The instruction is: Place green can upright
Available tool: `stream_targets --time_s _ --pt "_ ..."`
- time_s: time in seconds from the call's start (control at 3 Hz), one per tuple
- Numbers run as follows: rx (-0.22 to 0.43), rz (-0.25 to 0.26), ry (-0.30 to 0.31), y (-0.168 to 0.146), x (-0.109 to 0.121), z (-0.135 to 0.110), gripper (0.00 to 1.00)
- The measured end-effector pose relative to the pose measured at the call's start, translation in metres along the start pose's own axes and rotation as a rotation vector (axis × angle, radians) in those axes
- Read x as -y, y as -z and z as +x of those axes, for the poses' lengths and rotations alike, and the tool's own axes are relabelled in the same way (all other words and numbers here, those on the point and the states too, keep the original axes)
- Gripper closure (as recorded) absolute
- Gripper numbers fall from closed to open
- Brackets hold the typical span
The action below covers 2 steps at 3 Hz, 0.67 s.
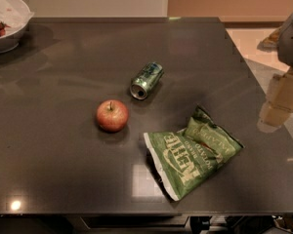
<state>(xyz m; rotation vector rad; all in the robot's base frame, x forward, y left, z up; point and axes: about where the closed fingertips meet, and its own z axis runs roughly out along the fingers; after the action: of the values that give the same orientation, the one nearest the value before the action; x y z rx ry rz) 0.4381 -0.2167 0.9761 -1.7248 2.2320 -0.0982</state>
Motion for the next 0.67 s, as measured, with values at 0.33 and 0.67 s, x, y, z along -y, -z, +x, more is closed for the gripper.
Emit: stream_targets --time_s 0.33,0.67 --pt "0.0 0.0 0.0 0.0 0.0 0.0 0.0" --pt "0.016 0.003 0.06 -0.003 0.015 -0.012 0.0"
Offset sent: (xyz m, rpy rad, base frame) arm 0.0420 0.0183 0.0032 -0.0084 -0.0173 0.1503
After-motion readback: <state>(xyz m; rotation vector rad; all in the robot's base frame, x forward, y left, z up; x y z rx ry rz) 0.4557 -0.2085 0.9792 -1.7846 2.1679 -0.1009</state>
